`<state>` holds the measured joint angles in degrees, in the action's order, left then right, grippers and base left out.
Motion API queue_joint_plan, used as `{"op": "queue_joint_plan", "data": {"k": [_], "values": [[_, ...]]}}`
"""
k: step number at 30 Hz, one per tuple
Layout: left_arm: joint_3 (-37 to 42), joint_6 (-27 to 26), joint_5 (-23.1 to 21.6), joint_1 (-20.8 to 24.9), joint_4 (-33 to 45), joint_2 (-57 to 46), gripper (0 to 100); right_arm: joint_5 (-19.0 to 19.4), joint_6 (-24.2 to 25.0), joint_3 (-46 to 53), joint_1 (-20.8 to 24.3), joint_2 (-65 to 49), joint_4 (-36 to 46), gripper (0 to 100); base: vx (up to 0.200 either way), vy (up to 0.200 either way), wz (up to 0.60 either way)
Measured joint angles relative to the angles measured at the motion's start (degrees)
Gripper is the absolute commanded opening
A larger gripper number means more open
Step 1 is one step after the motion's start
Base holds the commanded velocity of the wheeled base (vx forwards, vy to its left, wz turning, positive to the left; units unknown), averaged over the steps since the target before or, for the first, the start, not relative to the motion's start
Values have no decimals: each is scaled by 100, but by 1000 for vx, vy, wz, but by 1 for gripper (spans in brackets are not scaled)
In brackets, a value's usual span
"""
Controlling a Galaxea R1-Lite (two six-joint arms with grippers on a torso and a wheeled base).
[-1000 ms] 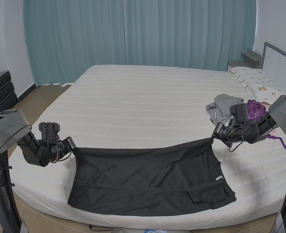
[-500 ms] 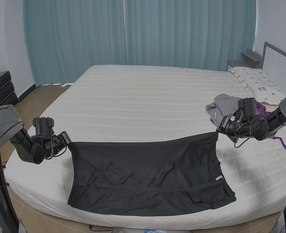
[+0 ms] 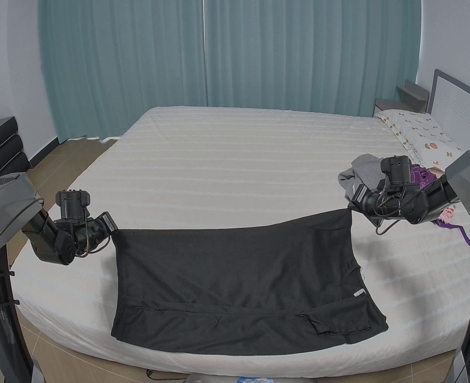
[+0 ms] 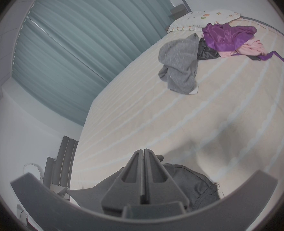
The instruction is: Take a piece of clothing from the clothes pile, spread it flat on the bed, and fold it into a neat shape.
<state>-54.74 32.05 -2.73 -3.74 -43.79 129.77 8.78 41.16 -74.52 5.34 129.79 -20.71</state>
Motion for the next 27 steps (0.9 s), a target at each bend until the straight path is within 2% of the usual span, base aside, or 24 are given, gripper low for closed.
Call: {"op": "queue_joint_plan", "data": {"k": [7,16,27], "values": [[35,-22,17,-13,9,-78,0,-18,11,-288,107,341,29,0,0,0,0],[49,-38,39,-39,0,-89,0,-145,15,-524,-11,341,30,0,0,0,0],[-78,-9,-11,-132,-16,154,0,-154,20,-336,-60,323,106,0,0,0,0]]}}
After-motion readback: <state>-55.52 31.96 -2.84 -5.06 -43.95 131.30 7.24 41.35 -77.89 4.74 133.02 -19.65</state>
